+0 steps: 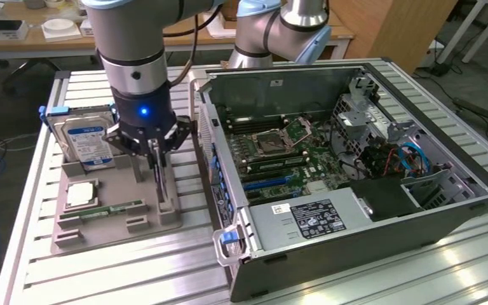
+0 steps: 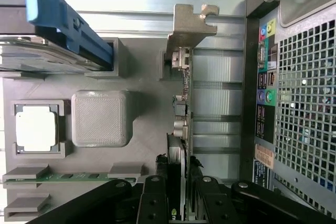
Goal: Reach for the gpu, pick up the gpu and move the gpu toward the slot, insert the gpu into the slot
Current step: 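Pick up the gpu and move the gpu toward the slot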
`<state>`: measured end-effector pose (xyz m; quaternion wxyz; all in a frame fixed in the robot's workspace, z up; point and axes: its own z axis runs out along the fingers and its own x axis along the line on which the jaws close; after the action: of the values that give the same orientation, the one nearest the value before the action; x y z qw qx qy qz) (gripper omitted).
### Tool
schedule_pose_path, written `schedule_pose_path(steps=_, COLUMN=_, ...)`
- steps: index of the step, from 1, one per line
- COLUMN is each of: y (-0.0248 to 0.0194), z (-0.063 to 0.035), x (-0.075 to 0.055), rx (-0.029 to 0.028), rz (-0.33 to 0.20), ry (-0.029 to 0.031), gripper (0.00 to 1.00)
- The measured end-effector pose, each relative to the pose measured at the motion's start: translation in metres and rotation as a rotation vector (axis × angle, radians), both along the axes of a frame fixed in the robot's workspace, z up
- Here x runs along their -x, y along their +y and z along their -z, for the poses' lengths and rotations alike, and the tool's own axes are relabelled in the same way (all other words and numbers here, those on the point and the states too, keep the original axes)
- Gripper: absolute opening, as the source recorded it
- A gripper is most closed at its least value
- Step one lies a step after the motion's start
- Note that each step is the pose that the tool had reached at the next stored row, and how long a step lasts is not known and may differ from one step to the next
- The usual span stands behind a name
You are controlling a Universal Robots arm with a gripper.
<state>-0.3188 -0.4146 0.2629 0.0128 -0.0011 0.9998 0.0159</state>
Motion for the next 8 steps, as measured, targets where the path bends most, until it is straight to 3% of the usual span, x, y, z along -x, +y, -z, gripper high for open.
schedule_pose_path(steps=8, y=0.0000, z=-0.0099, x=0.0000, rx=0.0000, rz=0.000, ry=-0.0001, gripper=0.26)
